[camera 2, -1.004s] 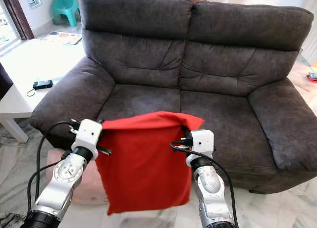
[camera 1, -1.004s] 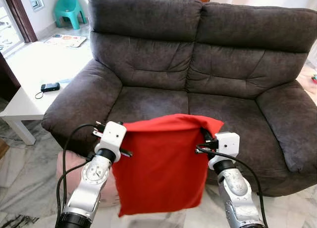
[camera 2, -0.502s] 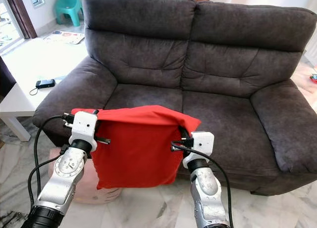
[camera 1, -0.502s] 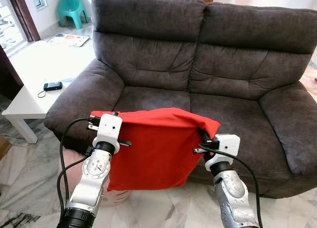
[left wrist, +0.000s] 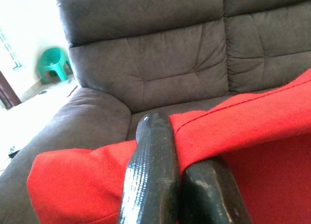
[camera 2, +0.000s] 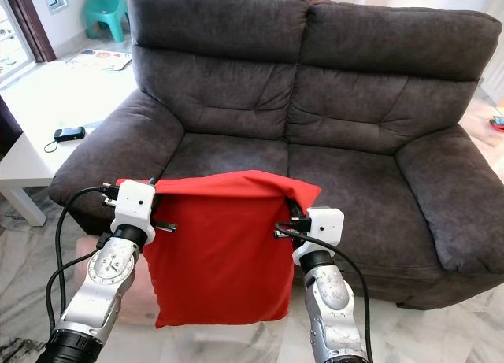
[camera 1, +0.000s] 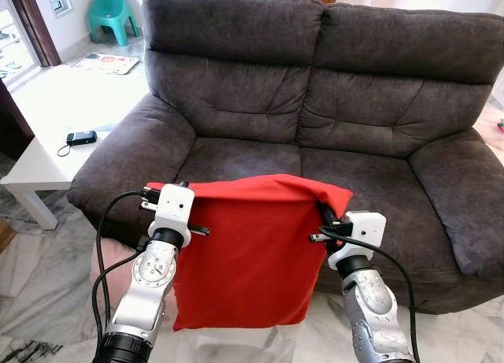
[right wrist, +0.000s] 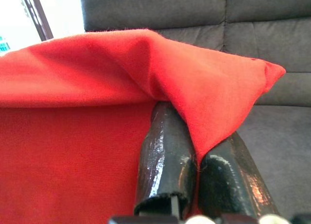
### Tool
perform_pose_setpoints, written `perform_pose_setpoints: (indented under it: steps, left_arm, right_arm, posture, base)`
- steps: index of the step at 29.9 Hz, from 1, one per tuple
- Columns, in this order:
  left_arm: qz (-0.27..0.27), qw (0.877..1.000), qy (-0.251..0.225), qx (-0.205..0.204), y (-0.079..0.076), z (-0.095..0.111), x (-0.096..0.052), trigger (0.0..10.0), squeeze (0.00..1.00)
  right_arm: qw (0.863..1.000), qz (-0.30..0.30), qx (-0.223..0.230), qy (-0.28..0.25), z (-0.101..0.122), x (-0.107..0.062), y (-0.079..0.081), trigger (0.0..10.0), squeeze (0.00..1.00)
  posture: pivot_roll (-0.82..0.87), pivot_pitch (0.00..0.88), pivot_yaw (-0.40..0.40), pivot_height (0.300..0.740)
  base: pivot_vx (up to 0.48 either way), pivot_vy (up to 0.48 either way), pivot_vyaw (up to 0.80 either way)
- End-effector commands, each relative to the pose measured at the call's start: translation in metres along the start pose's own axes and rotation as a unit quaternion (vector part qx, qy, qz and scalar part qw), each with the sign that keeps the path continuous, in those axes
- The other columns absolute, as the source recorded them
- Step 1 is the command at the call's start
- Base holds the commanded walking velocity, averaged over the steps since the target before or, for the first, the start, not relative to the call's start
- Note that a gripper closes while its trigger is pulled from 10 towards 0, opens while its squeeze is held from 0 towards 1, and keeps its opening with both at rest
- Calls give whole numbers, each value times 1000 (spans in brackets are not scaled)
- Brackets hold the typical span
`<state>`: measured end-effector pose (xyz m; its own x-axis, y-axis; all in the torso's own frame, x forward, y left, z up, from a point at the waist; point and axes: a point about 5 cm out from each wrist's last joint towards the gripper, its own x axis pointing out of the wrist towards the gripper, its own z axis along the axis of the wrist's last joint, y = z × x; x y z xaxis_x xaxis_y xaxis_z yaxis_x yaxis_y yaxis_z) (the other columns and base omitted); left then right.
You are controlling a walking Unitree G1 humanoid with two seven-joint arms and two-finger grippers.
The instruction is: Move the pillow to the sofa from floor
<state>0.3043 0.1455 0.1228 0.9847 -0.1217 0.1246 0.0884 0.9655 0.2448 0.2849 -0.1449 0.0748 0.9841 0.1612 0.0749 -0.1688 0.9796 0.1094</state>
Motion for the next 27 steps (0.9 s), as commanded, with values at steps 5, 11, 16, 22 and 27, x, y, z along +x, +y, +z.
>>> perform_pose_setpoints:
  steps: [5,11,16,22,27]
  left_arm:
    - [43,998,-55,1,17,18,2,10000,0]
    - [41,997,-58,2,18,20,8,10000,0]
    - [40,997,-59,6,19,20,12,10000,0]
    - [44,997,-57,13,28,21,22,10000,0]
    - [49,997,-62,18,34,24,29,10000,0]
  right_arm:
    - [999,-33,-7,-38,17,2,-19,10000,0]
    - [998,-36,-5,-45,20,7,-21,10000,0]
    - [998,-41,-1,-44,19,10,-20,10000,0]
    - [997,-54,4,-60,26,22,-22,10000,0]
    - [996,-63,6,-64,29,31,-23,10000,0]
  posture:
    - [68,0,-57,740]
    - [74,0,-53,740]
    - [88,0,-32,740]
    - [87,0,-7,740]
    - [92,0,-1,740]
  base:
    - [0,-278,0]
    - [0,-278,0]
    - [0,-277,0]
    - [0,-271,0]
    - [0,-268,0]
